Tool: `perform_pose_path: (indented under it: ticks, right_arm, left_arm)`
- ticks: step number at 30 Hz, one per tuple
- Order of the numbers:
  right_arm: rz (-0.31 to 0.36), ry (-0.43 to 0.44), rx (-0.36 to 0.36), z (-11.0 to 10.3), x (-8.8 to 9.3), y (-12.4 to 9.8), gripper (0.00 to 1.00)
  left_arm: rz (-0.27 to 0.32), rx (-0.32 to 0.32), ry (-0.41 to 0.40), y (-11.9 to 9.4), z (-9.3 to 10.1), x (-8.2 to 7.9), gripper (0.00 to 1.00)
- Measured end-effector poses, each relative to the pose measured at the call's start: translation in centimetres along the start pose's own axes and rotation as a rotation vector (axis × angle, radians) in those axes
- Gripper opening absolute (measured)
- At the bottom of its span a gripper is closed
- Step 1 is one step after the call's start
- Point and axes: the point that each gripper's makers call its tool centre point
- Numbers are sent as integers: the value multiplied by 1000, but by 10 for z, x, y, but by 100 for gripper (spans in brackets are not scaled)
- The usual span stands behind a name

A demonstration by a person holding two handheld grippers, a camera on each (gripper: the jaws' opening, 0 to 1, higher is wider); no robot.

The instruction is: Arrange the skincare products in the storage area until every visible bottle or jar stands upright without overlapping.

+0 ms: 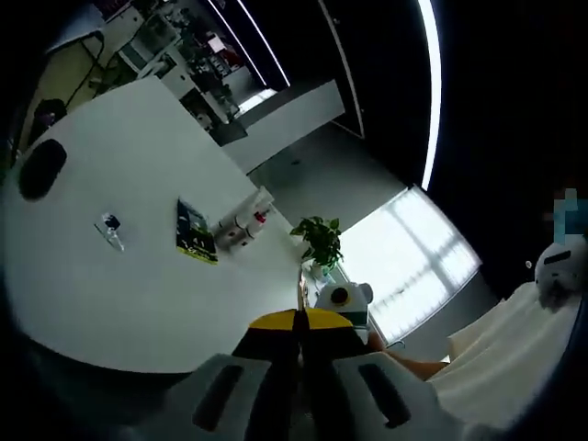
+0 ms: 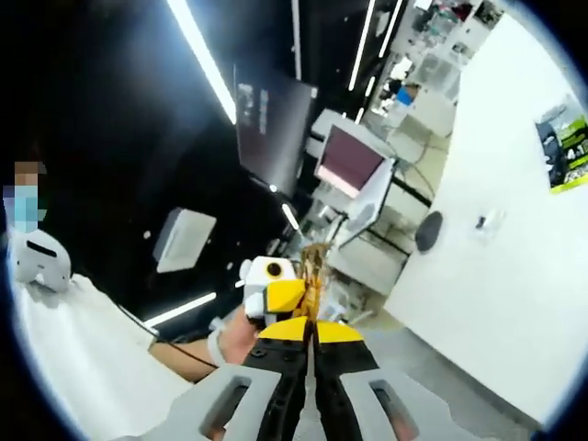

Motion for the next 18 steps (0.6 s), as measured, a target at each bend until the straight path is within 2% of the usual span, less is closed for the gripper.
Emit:
perform_pose_path:
  ticks: [8,11,14,18]
  right_arm:
    - [26,36,-2,2,-2,-2,0]
    - [38,54,-29,-4,-4,-5,0]
    - [27,54,-15,0,-1,-5,0]
    - [48,84,0,6,-5,-8,0]
  left_arm:
    - [35,-24,-46,-4,-6,-5,0]
    - [47,-13,-57,-5,-4,-6,0]
    - [39,-15,-55,-4,-3,-4,0]
    - [28,-28,-55,-3,-5,-3,0]
Point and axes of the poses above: the point that each gripper's makers call its tool centre point, and the gripper's own axes: y roughly forward along the fingers, z roughly to its right, x roughly out of its underside, and after that the axes turned 1 degree about x, right-handed
